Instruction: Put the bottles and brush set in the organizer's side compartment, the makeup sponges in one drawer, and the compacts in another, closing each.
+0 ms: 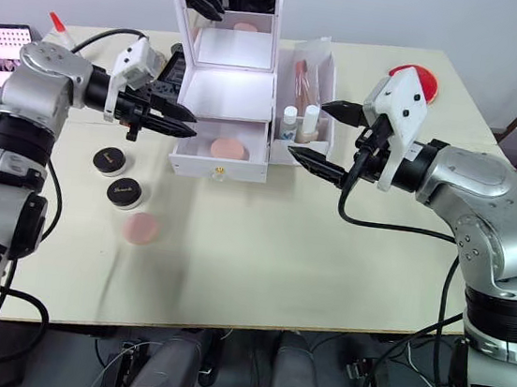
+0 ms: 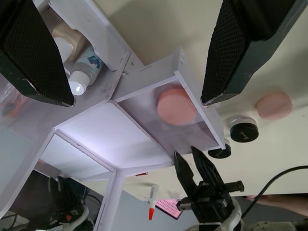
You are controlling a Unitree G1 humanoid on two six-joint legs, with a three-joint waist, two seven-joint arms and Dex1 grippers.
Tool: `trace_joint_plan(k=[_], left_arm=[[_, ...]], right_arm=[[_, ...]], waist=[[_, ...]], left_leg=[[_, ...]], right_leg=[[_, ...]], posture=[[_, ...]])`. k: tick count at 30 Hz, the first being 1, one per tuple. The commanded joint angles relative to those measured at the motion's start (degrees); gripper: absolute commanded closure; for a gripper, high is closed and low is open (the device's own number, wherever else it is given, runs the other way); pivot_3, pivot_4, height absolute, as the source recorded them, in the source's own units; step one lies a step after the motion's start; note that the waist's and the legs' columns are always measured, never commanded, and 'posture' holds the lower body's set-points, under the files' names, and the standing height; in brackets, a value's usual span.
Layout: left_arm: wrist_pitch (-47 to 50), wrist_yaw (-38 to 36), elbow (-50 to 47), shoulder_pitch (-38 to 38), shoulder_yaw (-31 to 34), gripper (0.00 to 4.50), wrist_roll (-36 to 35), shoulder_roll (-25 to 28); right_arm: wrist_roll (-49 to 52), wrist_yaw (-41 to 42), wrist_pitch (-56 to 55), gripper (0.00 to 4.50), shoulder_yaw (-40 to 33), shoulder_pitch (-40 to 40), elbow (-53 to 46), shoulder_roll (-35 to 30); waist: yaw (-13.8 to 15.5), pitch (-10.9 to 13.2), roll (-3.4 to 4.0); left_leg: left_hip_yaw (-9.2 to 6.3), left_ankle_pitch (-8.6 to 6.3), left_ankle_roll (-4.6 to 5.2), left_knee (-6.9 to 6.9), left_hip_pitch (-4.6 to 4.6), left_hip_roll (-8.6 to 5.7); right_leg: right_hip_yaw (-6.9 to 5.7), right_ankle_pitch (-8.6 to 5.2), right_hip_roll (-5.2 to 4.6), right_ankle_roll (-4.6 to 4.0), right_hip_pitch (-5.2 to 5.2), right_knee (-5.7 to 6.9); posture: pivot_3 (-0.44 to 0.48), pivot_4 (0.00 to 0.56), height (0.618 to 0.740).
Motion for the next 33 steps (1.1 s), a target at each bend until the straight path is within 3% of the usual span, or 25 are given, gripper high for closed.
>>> trace_joint_plan(k=[1,12,33], left_arm=[[1.87,-1.35,-2.64,-1.13,2.71,2.94,-2.50,1.82],[5.78,0.23,-8.31,2.43,4.02,2.94,-4.38,2.89],[6.55,0.19,-9.31,2.27,3.04,2.94,-4.99,2.93]], right_arm=[[-0.10,0.29,-1.20,0.00,-1.72,-0.90,-0.60,-0.07],[-1.09,1.35,-1.83,0.00,-1.59,-1.00,0.70,-0.47],[-1.51,0.85,-0.93,0.00,-1.32,-1.06,0.19,0.35]], waist=[[-0.02,0.00,0.00],[-0.02,0.00,0.00],[0.01,0.00,0.00]], left_leg=[[0.00,0.00,0.00,0.00,0.00,0.00],[-0.01,0.00,0.00,0.00,0.00,0.00],[0.00,0.00,0.00,0.01,0.00,0.00]], right_leg=[[0.00,0.00,0.00,0.00,0.00,0.00],[0.00,0.00,0.00,0.00,0.00,0.00],[0.00,0.00,0.00,0.00,0.00,0.00]], posture=[[0.000,0.150,0.738],[0.000,0.150,0.738],[0.000,0.150,0.738]])
